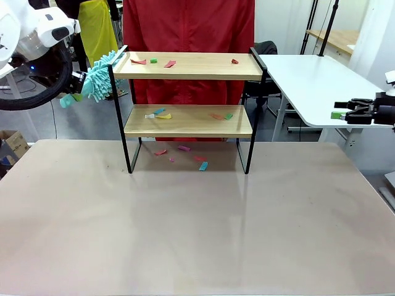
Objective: Clean the shelf.
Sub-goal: Clean the specific section of the Shelf indicated by the human with the Duster.
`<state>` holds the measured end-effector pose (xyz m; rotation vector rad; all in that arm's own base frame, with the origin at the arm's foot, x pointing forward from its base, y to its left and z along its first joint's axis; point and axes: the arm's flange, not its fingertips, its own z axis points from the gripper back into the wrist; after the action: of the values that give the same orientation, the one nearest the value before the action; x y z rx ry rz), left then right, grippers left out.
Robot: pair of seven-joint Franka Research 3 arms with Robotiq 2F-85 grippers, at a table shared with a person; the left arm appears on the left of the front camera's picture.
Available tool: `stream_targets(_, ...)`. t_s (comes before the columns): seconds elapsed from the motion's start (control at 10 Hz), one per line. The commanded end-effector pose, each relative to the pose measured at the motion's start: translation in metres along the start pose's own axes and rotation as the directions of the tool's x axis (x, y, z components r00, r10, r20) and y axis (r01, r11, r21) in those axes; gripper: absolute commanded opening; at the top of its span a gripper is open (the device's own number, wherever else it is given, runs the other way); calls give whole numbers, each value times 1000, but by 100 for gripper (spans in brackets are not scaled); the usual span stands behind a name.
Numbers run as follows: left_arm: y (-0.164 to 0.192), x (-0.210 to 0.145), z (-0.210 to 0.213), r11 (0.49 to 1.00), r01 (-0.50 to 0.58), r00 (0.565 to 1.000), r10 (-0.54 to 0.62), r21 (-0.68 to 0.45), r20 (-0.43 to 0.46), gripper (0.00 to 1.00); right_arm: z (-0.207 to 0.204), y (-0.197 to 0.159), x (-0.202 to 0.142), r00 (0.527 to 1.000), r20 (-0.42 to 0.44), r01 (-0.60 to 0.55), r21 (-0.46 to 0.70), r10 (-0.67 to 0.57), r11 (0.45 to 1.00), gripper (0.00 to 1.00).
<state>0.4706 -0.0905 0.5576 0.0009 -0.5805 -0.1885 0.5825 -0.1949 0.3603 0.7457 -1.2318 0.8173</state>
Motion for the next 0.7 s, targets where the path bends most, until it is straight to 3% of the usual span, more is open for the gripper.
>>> stream_targets(0.0,13,5,11,1000,21,1000,-21,-17,-8,13,-1,2,9,1000,0,16,-12,-16,1000,100)
stream_targets(0.3,49,11,55,984,174,982,-171,33,-77,13,-1,2,9,1000,0,16,-12,-16,1000,100)
stream_targets(0.6,91,7,104,918,379,920,-361,117,-150,13,-1,2,9,1000,0,16,-12,-16,1000,100)
